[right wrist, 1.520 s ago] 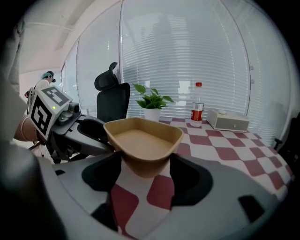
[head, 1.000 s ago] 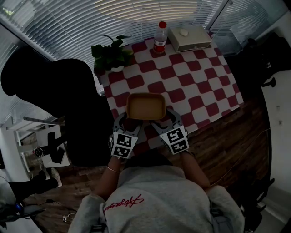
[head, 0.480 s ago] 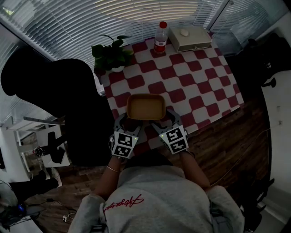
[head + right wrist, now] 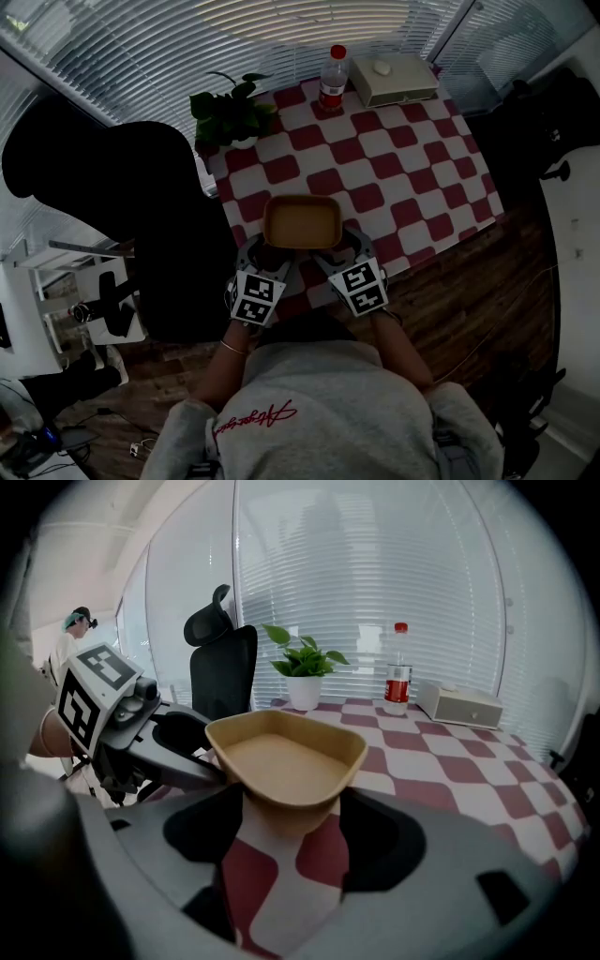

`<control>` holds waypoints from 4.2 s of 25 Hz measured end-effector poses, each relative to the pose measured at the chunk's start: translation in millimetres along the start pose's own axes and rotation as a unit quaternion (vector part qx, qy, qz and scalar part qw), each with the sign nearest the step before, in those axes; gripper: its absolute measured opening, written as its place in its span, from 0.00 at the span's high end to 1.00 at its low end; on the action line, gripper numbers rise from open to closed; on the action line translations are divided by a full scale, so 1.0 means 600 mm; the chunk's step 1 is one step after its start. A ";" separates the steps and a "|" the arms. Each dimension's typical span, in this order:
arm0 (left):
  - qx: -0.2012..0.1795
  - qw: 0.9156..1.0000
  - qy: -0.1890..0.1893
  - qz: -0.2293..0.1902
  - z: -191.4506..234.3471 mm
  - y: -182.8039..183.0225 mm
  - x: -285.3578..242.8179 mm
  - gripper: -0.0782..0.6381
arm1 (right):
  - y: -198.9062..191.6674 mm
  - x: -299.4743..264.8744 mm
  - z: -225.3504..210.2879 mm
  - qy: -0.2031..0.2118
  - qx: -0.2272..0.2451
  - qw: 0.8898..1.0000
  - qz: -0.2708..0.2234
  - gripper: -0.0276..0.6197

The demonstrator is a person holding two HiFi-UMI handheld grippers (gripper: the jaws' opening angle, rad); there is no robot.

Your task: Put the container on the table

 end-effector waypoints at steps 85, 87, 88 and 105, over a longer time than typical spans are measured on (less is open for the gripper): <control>0.023 0.998 -0.017 0.059 0.003 -0.044 -0.021 0.49 | -0.039 -0.038 0.011 -0.018 0.045 0.996 0.073 0.45; 0.024 0.998 -0.018 0.058 0.003 -0.045 -0.021 0.49 | -0.041 -0.039 0.010 -0.017 0.037 0.997 0.071 0.45; 0.024 0.998 -0.018 0.058 0.003 -0.045 -0.022 0.49 | -0.041 -0.039 0.010 -0.015 0.031 0.997 0.070 0.45; 0.023 0.998 -0.020 0.054 0.004 -0.044 -0.020 0.49 | -0.044 -0.039 0.011 -0.019 0.023 0.998 0.058 0.46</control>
Point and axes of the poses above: the fingertips, and each gripper's own axes: x backward along the fingers, z to its left, y out of its top, the point moved 2 cm from there along x, backward along the fingers, and after that the axes turned 3 degrees about -y, right-handed, at the moved point
